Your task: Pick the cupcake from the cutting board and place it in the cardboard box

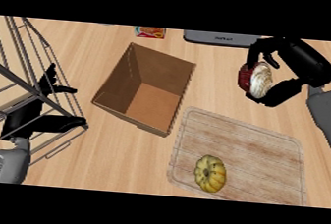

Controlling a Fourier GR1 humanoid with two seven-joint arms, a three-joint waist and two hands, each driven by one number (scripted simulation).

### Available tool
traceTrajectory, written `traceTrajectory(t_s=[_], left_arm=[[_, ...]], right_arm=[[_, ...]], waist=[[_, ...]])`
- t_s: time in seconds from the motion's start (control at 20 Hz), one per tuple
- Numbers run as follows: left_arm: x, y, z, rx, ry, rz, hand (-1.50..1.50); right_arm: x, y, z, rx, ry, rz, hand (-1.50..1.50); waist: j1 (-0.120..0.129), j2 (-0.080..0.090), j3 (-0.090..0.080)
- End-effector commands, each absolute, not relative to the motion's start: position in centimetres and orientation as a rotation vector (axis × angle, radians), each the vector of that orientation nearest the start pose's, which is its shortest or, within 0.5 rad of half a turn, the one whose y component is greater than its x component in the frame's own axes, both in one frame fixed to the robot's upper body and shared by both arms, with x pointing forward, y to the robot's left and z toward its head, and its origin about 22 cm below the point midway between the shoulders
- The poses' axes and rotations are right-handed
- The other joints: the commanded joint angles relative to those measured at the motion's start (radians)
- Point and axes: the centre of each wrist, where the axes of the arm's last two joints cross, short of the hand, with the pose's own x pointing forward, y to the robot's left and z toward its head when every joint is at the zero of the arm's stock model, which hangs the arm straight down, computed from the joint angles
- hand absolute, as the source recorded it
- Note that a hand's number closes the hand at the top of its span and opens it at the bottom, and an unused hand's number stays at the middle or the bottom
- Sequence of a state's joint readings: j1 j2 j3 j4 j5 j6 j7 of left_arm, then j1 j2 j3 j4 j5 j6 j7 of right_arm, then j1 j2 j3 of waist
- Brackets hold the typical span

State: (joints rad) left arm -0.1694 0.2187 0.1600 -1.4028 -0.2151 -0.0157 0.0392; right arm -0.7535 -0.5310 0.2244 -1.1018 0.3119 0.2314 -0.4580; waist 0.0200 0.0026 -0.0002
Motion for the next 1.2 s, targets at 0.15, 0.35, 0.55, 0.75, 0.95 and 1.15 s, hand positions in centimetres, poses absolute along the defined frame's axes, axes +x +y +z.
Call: traceTrajectory(t_s=[0.15, 0.35, 0.55, 0.75, 0.95, 1.15], left_arm=[[25.3, 29.9, 0.1, 0.367, -1.459, -0.219, 0.0], [24.9, 30.1, 0.4, 0.37, -1.471, -0.208, 0.0], [25.7, 28.9, 2.3, 0.362, -1.459, -0.194, 0.0], [26.6, 28.6, 1.7, 0.363, -1.452, -0.214, 0.0], [26.8, 27.6, 0.8, 0.345, -1.435, -0.22, 0.0], [24.8, 29.2, 1.6, 0.365, -1.464, -0.217, 0.0]], right_arm=[[40.4, -21.5, 19.3, -0.046, -2.041, 1.231, 1.5], [39.6, -15.8, 20.3, -0.065, -2.031, 1.232, 1.5], [39.4, -13.2, 20.3, -0.096, -1.979, 1.274, 1.5], [39.9, -8.7, 20.3, -0.103, -1.952, 1.277, 1.5], [39.6, -5.6, 19.8, -0.099, -1.869, 1.367, 1.5], [39.7, -3.3, 17.0, -0.115, -1.822, 1.385, 1.5]], waist=[[-0.006, -0.004, 0.0], [-0.003, -0.005, 0.0], [-0.001, -0.004, 0.0], [0.001, -0.001, 0.0], [0.0, -0.001, 0.0], [0.007, -0.002, 0.0]])
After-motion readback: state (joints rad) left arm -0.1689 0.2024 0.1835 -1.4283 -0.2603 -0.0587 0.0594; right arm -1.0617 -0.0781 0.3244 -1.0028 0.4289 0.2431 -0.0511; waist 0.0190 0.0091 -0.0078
